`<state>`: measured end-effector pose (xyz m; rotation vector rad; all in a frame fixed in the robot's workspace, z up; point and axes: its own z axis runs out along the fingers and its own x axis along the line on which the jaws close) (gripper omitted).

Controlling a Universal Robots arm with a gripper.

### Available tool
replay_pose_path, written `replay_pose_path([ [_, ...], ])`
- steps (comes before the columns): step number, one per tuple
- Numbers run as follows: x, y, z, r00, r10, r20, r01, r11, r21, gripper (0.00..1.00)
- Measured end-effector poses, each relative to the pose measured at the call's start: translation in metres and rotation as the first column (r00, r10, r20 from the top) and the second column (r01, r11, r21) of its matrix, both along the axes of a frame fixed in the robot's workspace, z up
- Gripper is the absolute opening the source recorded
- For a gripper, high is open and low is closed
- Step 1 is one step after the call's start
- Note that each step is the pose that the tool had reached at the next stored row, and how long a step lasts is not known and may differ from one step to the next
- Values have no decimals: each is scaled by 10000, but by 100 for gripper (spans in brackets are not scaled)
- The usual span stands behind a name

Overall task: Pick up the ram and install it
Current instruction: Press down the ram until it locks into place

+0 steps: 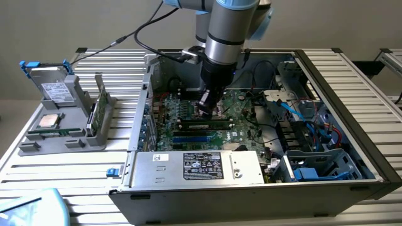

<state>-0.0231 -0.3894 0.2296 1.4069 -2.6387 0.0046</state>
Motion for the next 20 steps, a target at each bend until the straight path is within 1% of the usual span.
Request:
replay_pose_path([
  [2, 0, 0, -5, 9996, -274, 3, 274, 9996, -3, 10],
  [5, 0, 0, -12, 9976, -695, 8, 695, 9976, -6, 10],
  [12, 0, 0, -15, 9878, -1555, 21, 1555, 9878, -15, 10],
  [16, 0, 0, 22, 9823, -1874, 25, 1874, 9823, -35, 10],
  [20, 0, 0, 92, 9775, -2109, 30, 2109, 9775, -54, 10],
])
